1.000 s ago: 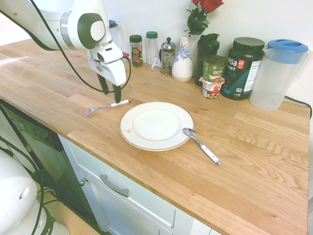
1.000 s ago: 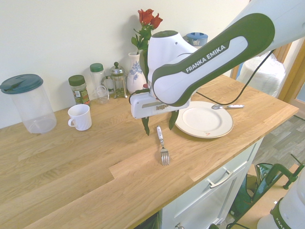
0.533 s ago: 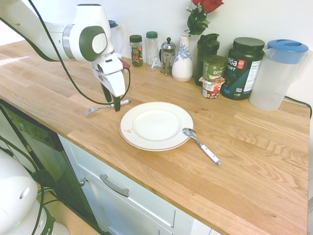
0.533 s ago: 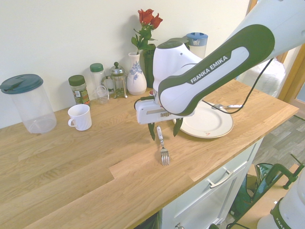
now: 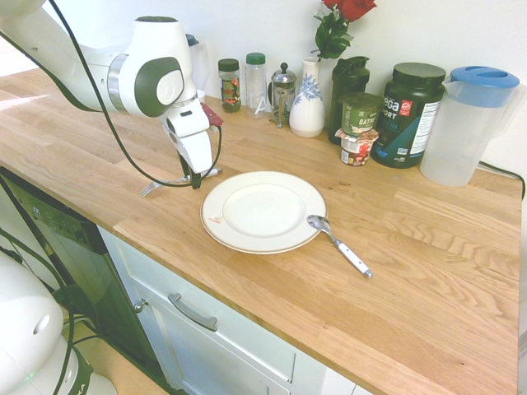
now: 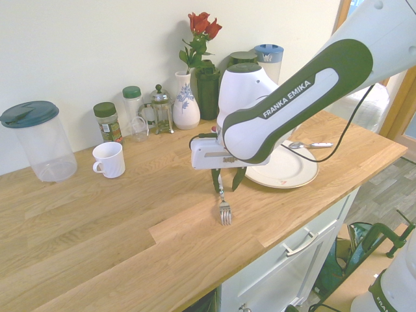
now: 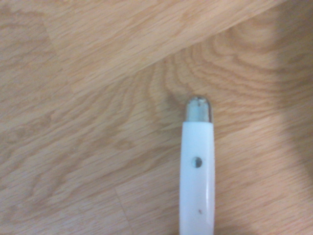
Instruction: Put the fork into the plate
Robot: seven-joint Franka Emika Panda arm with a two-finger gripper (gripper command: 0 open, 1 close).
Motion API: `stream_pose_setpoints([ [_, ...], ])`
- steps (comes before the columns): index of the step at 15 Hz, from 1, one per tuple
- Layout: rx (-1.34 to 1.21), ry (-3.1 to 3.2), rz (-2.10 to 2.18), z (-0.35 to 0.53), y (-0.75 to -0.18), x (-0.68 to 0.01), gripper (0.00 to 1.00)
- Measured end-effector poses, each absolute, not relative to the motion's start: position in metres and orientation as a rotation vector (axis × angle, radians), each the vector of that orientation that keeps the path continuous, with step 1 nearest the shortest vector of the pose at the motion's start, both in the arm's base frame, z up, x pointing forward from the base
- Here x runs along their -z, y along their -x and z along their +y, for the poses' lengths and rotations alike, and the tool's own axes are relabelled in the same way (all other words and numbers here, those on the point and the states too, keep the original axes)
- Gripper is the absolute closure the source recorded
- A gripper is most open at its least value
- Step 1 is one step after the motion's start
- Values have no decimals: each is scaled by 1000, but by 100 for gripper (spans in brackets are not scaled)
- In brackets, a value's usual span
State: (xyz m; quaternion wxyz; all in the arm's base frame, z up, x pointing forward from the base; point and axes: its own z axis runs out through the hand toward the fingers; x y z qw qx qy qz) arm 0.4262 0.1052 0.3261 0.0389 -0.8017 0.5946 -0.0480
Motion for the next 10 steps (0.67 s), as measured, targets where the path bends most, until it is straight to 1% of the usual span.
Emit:
stream_pose_setpoints([
  [10, 170, 2432, 1803, 101, -432, -332, 100],
])
